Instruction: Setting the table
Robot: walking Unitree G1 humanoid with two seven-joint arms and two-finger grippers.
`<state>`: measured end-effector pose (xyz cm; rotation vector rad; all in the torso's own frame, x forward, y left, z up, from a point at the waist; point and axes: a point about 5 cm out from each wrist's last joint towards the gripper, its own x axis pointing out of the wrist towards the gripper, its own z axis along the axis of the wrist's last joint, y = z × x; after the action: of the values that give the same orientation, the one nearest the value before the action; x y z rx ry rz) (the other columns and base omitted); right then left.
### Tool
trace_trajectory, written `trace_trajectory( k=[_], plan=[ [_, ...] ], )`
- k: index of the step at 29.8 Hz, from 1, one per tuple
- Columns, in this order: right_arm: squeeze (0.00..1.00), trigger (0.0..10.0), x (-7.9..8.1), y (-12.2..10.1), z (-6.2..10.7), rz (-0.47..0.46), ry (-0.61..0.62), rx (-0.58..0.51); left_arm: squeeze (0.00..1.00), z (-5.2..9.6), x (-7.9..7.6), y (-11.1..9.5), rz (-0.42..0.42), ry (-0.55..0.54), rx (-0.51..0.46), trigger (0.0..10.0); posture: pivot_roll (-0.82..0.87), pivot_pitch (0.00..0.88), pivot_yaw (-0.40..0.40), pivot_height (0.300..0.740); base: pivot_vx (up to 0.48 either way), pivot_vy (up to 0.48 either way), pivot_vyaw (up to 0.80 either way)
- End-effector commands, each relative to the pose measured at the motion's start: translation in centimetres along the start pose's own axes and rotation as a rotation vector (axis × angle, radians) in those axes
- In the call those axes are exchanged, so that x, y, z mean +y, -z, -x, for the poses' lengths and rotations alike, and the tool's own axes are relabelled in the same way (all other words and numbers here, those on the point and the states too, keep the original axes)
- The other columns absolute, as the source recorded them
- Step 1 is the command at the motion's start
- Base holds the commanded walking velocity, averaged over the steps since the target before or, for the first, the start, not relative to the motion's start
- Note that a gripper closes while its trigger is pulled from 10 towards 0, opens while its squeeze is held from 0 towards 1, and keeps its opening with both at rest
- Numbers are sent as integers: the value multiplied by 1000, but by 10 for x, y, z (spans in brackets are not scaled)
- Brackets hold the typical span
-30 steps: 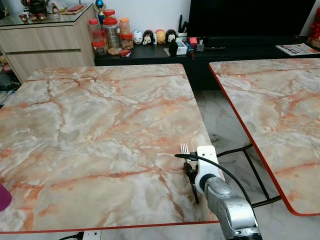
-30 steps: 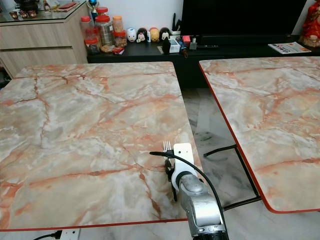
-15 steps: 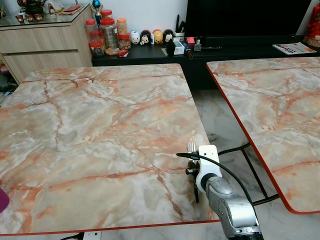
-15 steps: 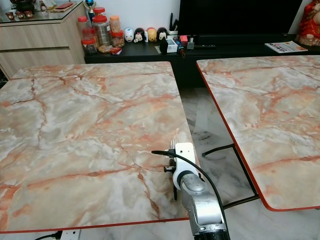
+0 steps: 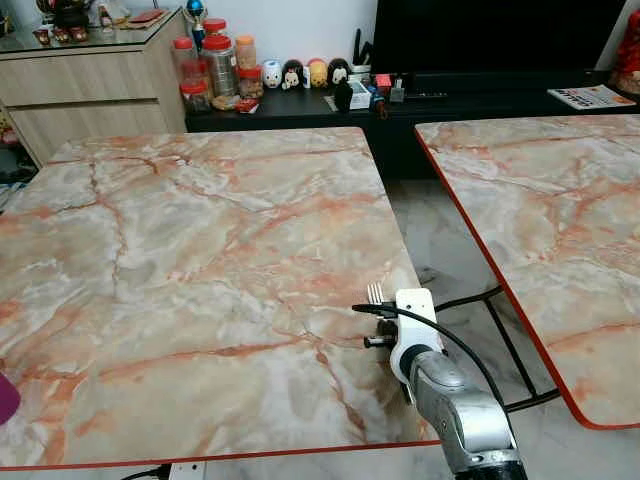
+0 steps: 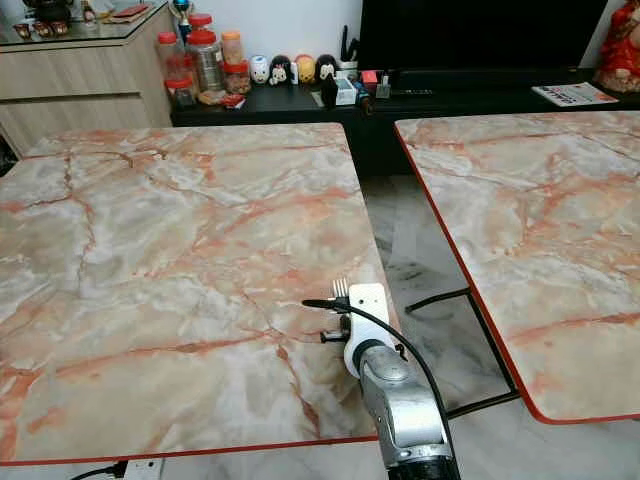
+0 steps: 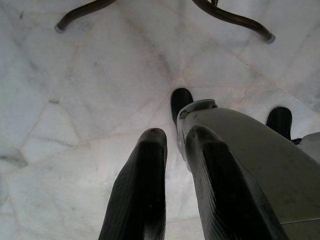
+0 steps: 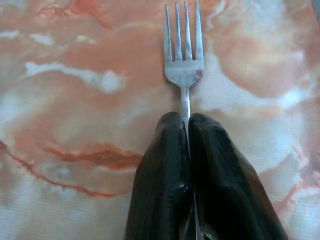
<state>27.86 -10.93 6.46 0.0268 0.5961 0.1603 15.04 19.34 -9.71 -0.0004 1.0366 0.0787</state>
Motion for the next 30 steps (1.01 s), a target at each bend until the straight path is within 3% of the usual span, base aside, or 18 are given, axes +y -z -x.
trace_trajectory(
  k=[1, 5, 6, 7, 8, 10, 16, 23, 30],
  plan=[
    [0, 0, 2, -3, -1, 1, -12, -11, 0, 0, -1, 2, 2, 10, 17, 10000, -70, 0, 13, 740, 0, 0, 0],
    [0, 0, 4, -11, -1, 4, -25, -65, 0, 0, -3, 0, -1, 12, 14, 10000, -69, 0, 13, 740, 0, 0, 0],
    [0, 0, 6, -24, 1, 42, -36, -161, 0, -1, -3, -1, -1, 11, 10, 10000, -71, 0, 14, 740, 0, 0, 0],
    [0, 10000, 11, -39, 5, 65, -64, -263, 0, -1, -3, -2, -3, 10, 8, 10000, -74, 0, 15, 740, 0, 0, 0],
    [0, 10000, 11, -39, 5, 65, -64, -263, 0, -1, -3, -2, -3, 10, 8, 10000, -74, 0, 15, 740, 0, 0, 0],
    [0, 10000, 17, -61, 12, 75, -102, -412, 0, -1, -3, -4, -8, 4, 0, 10000, -76, 0, 16, 740, 0, 0, 0],
    [0, 10000, 19, -77, 19, 62, -124, -551, 0, -1, -1, -9, 5, -26, -28, 10000, -74, 0, 13, 740, 0, 0, 0],
    [0, 10000, 19, -82, 21, 114, -138, -642, 0, -1, 0, -9, -14, -34, -31, 10000, -75, 0, 15, 740, 0, 0, 0],
    [0, 10000, 15, -87, 22, 102, -138, -690, 0, -1, 2, -9, -14, -46, -33, 10000, -73, 0, 15, 740, 0, -448, 0]
  ],
)
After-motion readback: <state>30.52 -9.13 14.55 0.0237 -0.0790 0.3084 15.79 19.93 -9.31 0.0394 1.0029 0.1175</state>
